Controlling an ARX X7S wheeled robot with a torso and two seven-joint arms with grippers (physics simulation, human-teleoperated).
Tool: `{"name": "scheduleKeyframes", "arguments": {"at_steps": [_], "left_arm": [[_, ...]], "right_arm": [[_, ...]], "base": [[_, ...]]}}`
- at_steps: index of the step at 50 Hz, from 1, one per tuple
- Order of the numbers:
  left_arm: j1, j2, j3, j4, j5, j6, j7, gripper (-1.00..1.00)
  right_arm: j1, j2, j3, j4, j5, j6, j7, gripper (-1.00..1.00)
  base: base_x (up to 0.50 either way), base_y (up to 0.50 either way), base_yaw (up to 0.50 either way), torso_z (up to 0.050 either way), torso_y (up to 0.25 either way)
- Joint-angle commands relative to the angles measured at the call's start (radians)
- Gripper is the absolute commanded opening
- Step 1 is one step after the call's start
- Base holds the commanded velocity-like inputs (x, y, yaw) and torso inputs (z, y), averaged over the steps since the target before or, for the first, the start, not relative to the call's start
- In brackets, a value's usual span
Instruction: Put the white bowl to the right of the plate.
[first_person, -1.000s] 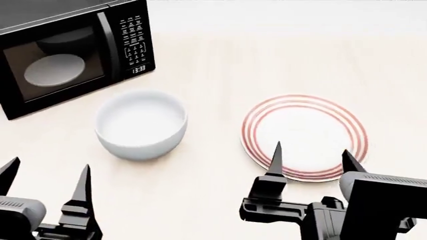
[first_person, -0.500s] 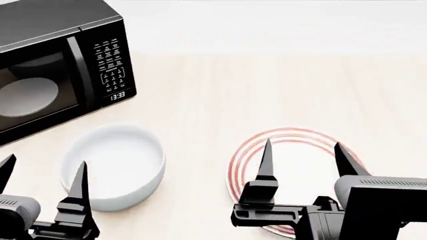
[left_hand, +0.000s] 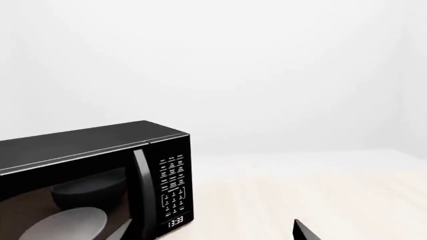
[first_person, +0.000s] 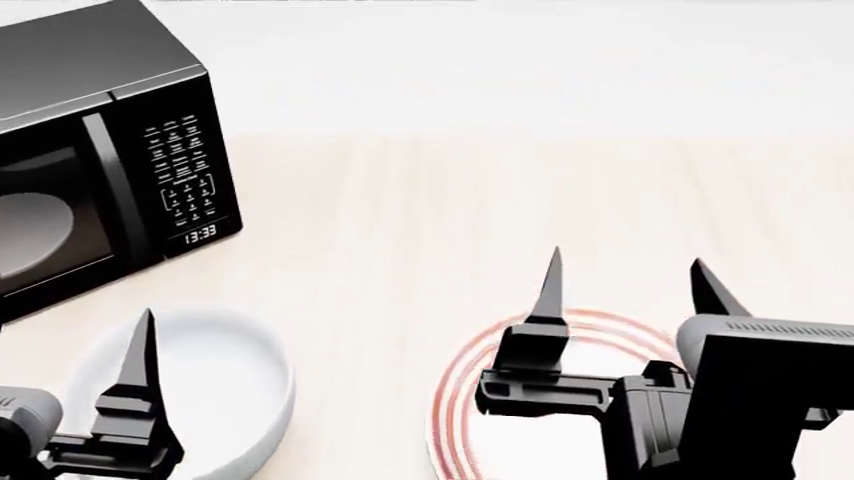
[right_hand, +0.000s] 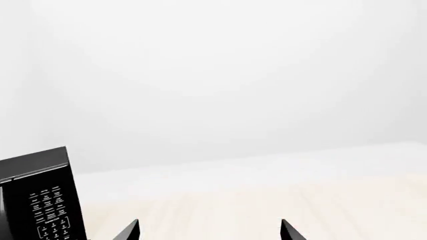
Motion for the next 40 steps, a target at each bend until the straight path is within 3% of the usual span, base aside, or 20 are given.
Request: {"name": "scheduleKeyframes", "arguments": {"at_steps": [1, 8, 18, 21, 23, 24, 26, 31, 40], "left_arm": [[-0.001, -0.008, -0.002, 0.000, -0.006, 0.006, -0.011, 1.00], [0.000, -0.015, -0.006, -0.008, -0.008, 0.014, -0.016, 1.00], [-0.009, -0.021, -0.022, -0.029, -0.019, 0.020, -0.020, 1.00], [-0.010, -0.025, -0.029, -0.031, -0.024, 0.023, -0.020, 1.00], [-0.005, -0.025, -0.030, -0.031, -0.027, 0.028, -0.019, 1.00], [-0.005, -0.026, -0.029, -0.031, -0.028, 0.028, -0.019, 1.00], [-0.003, -0.027, -0.025, -0.038, -0.025, 0.035, -0.020, 1.00], [-0.003, -0.036, -0.022, -0.052, -0.001, 0.028, -0.044, 1.00], [0.036, -0.073, -0.056, -0.018, 0.027, 0.003, -0.077, 1.00]], "right_arm": [[0.006, 0.006, -0.008, 0.009, 0.001, -0.013, 0.014, 1.00], [0.020, 0.019, -0.045, 0.035, -0.026, 0.015, 0.046, 1.00], [0.090, -0.024, 0.031, -0.003, 0.061, 0.206, 0.121, 1.00], [0.061, -0.004, -0.002, -0.024, 0.033, 0.111, 0.101, 1.00], [0.068, 0.002, 0.049, -0.009, 0.137, 0.147, 0.019, 1.00], [0.043, -0.010, 0.082, -0.005, 0.180, 0.083, -0.046, 1.00], [0.051, 0.008, 0.047, -0.001, 0.123, 0.101, 0.007, 1.00], [0.140, 0.026, -0.070, -0.007, -0.056, 0.280, 0.257, 1.00], [0.289, -0.011, 0.036, -0.050, 0.128, 0.574, 0.154, 1.00]], "base": [[0.43, 0.00, 0.00, 0.000, 0.000], [0.26, 0.00, 0.00, 0.000, 0.000], [0.00, 0.00, 0.00, 0.000, 0.000], [0.00, 0.00, 0.00, 0.000, 0.000], [0.00, 0.00, 0.00, 0.000, 0.000], [0.21, 0.00, 0.00, 0.000, 0.000], [0.50, 0.00, 0.00, 0.000, 0.005], [0.08, 0.00, 0.00, 0.000, 0.000], [0.00, 0.00, 0.00, 0.000, 0.000]]}}
